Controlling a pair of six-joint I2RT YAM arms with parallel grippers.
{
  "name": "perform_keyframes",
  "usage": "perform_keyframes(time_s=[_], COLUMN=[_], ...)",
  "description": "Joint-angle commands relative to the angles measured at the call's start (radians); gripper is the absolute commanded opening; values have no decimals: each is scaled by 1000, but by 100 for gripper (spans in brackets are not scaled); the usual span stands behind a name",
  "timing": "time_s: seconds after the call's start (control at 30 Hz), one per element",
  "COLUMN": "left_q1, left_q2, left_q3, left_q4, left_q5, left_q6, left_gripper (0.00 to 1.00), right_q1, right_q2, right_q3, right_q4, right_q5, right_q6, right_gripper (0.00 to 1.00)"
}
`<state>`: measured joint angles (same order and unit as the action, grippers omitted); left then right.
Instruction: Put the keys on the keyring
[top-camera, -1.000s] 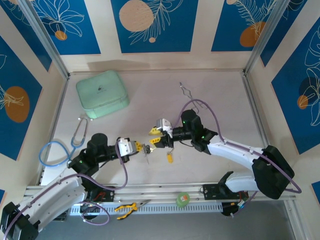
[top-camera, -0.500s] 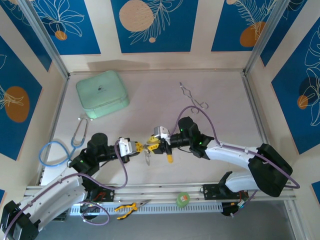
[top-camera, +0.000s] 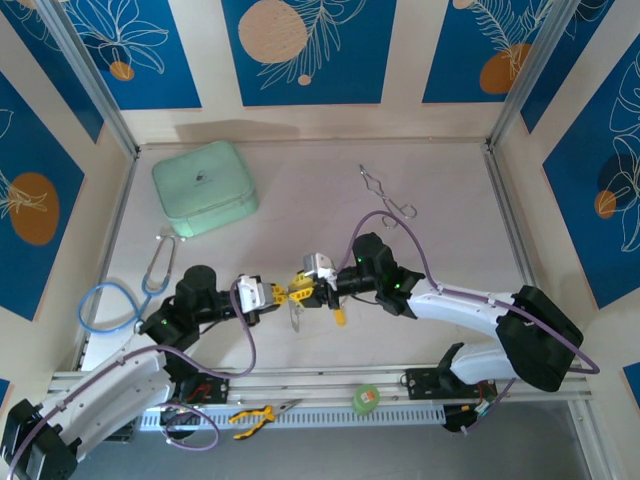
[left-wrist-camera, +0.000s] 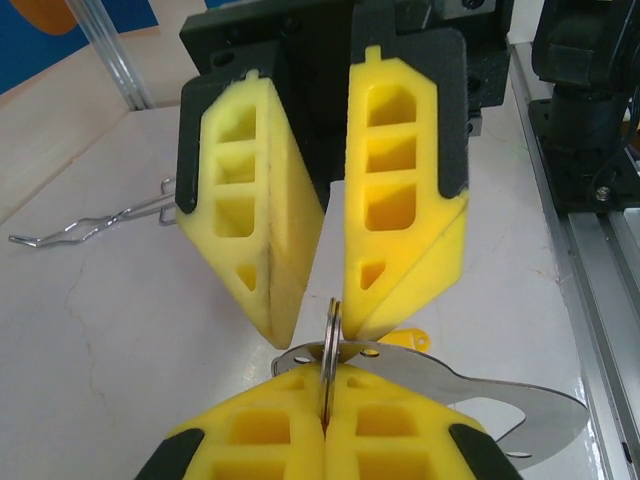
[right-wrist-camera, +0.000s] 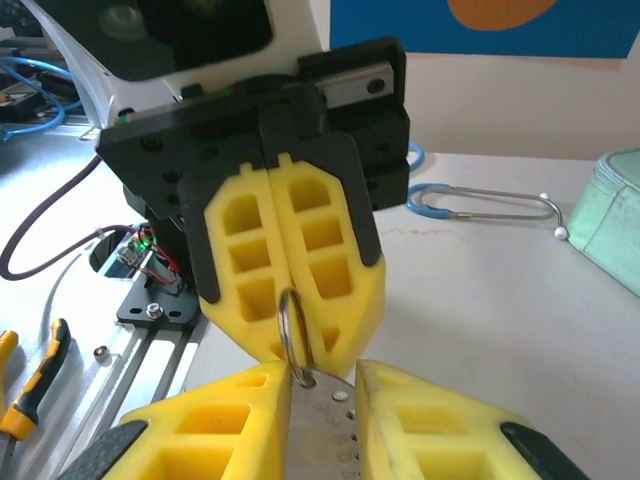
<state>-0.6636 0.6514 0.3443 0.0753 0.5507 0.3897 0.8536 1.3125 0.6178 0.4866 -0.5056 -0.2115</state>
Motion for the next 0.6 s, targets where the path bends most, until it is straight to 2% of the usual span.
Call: perform_keyframes(time_s=[0.0,0.27,0.43,0.47,0.53,0.57], left_q1=[-2,0,-1,-1,-1,-1], left_q2=[-3,2,-1,-3,-13,-24], left_q3=[-7,-6,-7,-5,-3,0], left_q4=[41,49,47,43,23,7], left_q5=[40,40,34,24,-2,-13], left_q6=[-16,-21,-27,-27,-25,-22], left_gripper=[0,0,0,3,22,25], right_q1=[10,31,35,36,34,31], right_q2=[5,19,34,32,26,25], right_q3=[37,70,89,89,95,100], right_q4=[8,-52,-91,-92,-111,-127], right_q5=[-30,13,61,65,75,79], right_q6=[-17,-57,-72,-72,-71,-72], right_gripper=[23,18,1,0,0,0])
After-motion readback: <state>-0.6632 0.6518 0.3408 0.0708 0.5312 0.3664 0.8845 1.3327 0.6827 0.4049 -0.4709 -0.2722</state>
